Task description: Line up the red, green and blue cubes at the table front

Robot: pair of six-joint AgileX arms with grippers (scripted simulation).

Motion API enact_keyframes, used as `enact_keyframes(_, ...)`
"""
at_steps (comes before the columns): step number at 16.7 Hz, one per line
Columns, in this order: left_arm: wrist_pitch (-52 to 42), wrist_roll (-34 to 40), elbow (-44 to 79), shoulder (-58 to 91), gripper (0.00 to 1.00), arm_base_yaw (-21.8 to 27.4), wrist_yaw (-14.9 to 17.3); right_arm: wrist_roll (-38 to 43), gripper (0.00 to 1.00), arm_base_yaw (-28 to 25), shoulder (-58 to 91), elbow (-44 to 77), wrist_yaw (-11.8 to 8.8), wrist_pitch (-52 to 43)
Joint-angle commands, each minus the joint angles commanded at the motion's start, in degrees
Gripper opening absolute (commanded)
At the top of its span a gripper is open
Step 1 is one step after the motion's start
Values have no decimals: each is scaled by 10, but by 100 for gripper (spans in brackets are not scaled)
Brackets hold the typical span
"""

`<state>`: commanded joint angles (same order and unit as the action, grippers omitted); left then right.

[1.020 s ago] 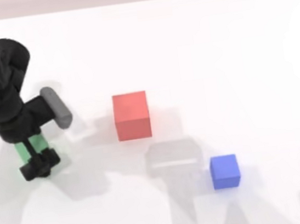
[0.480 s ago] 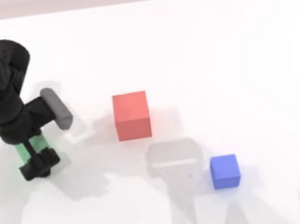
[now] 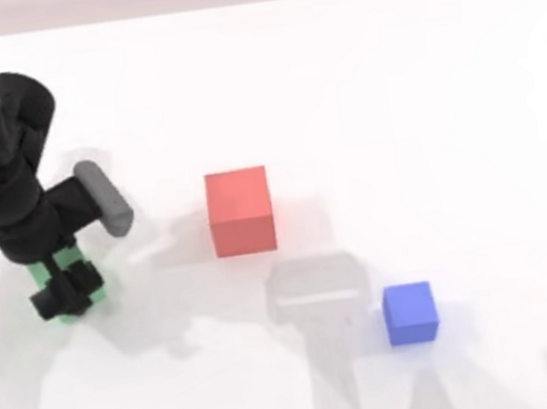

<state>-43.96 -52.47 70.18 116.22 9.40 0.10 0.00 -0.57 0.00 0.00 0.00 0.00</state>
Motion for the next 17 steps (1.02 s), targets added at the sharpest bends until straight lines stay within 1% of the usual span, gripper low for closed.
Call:
enact_keyframes(1, 0, 0, 0, 0, 2, 0, 0, 0, 100, 0, 0, 0, 0, 0)
enact_keyframes(2, 0, 0, 0, 0, 0, 0, 0, 0, 100, 0, 0, 0, 0, 0)
enact_keyframes(9, 0, 0, 0, 0, 0, 0, 0, 0, 100, 0, 0, 0, 0, 0)
enact_keyframes(10, -15, 6, 3, -17, 0, 0, 7, 0, 100, 0, 0, 0, 0, 0)
enact_keyframes(12, -24, 5, 11, -20, 0, 0, 7, 0, 100, 0, 0, 0, 0, 0)
enact_keyframes(17, -130, 7, 71, -58, 0, -8, 7, 0, 100, 0, 0, 0, 0, 0)
